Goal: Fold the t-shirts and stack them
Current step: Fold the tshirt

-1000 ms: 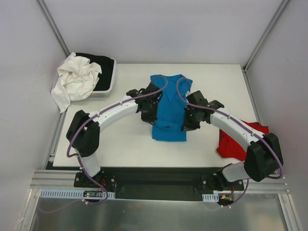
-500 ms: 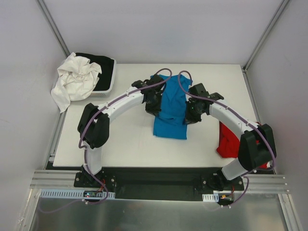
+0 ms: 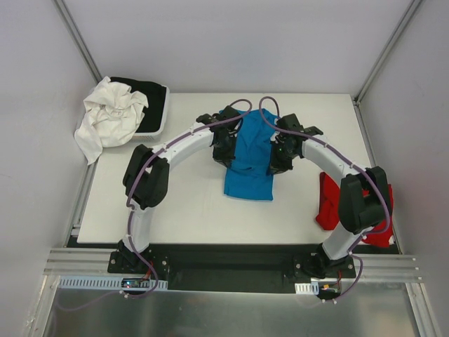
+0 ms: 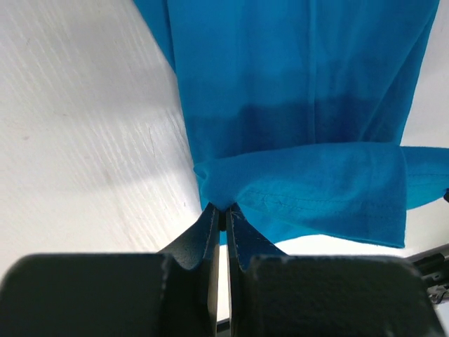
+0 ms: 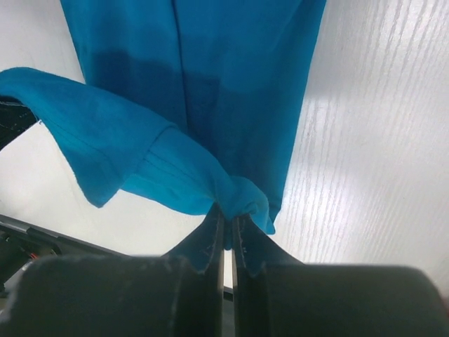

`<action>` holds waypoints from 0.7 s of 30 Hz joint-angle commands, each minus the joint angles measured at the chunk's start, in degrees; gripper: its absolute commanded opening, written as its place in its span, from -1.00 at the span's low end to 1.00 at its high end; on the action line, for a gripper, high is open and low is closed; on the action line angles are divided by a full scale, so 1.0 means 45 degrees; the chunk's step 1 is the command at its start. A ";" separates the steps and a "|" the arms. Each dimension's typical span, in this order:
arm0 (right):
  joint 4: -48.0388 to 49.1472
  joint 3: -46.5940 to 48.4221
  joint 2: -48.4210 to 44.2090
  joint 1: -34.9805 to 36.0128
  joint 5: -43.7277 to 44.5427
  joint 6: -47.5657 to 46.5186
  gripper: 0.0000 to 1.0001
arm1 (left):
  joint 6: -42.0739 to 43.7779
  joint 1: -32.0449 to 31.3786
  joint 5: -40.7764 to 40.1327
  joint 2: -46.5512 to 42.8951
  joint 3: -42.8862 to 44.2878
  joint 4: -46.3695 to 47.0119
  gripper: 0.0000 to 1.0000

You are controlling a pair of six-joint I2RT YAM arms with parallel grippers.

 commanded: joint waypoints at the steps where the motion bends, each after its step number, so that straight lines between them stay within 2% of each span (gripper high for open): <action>1: -0.0098 0.0664 0.0242 -0.0205 -0.0211 -0.0397 -0.99 | 0.0396 0.0280 0.0146 0.0140 0.0744 -0.0293 -1.00; 17: -0.0137 0.2478 0.2058 -0.0693 -0.0543 -0.0729 -0.99 | 0.0318 0.0866 0.0497 0.1565 0.1819 -0.0293 -1.00; 19: -0.0137 0.2675 0.2292 -0.0752 -0.0660 -0.0787 -0.98 | 0.0338 0.1003 0.0614 0.1703 0.1975 -0.0293 -0.80; 20: -0.0176 0.2792 0.2448 -0.0733 -0.0834 -0.0807 -0.94 | 0.0376 0.1042 0.0692 0.1781 0.2014 -0.0312 -0.18; 21: -0.0195 0.2928 0.2507 -0.0733 -0.0817 -0.0846 -0.72 | 0.0396 0.1081 0.0674 0.1762 0.1995 -0.0293 0.15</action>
